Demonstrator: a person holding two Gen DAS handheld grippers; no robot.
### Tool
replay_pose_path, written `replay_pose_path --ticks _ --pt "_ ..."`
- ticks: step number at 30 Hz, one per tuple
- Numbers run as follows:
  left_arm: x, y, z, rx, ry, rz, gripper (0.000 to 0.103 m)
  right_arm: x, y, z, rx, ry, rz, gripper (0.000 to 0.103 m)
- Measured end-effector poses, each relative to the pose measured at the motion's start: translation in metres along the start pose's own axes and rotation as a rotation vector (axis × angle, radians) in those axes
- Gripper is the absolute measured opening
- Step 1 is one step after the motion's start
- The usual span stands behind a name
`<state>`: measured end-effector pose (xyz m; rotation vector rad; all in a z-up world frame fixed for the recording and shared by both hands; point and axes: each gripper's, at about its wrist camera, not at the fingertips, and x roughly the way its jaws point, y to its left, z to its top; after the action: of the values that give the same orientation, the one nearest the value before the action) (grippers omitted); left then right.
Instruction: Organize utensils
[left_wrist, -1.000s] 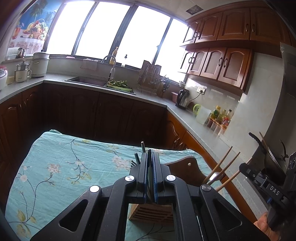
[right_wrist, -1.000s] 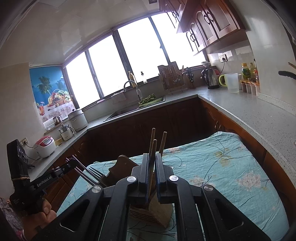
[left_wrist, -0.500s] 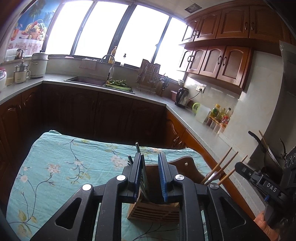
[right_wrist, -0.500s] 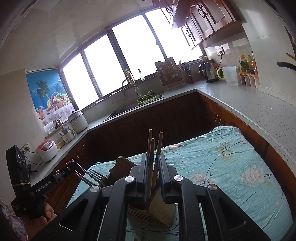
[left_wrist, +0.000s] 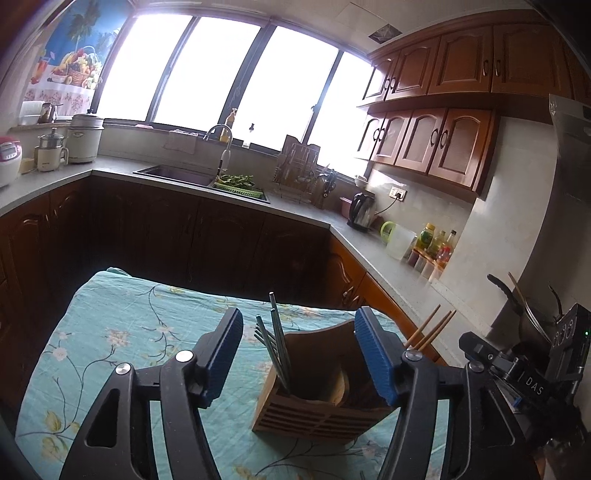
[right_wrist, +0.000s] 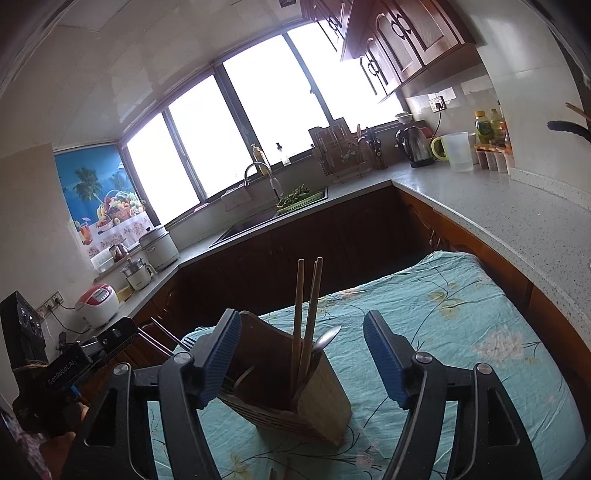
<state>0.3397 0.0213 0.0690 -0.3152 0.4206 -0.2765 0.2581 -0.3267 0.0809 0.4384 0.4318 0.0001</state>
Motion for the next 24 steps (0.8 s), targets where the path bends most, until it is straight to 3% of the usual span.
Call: replay_pose_path --ticks 7,16,24 --pt "-0.036 0.007 -0.019 -0.032 -0.016 0.046 0.085 -0.015 0.005 -0.013 -0.016 0.003 0.021 0.090" --pt "-0.072 0.011 -0.042 -0.106 0.026 0.084 0.090 -0.038 0.018 -0.037 -0.037 0.033 0.038 0.094" --pt "-0.100 0.002 -0.056 -0.093 0.088 0.117 0.093 -0.060 0.025 -0.063 -0.052 0.063 0.052 0.097"
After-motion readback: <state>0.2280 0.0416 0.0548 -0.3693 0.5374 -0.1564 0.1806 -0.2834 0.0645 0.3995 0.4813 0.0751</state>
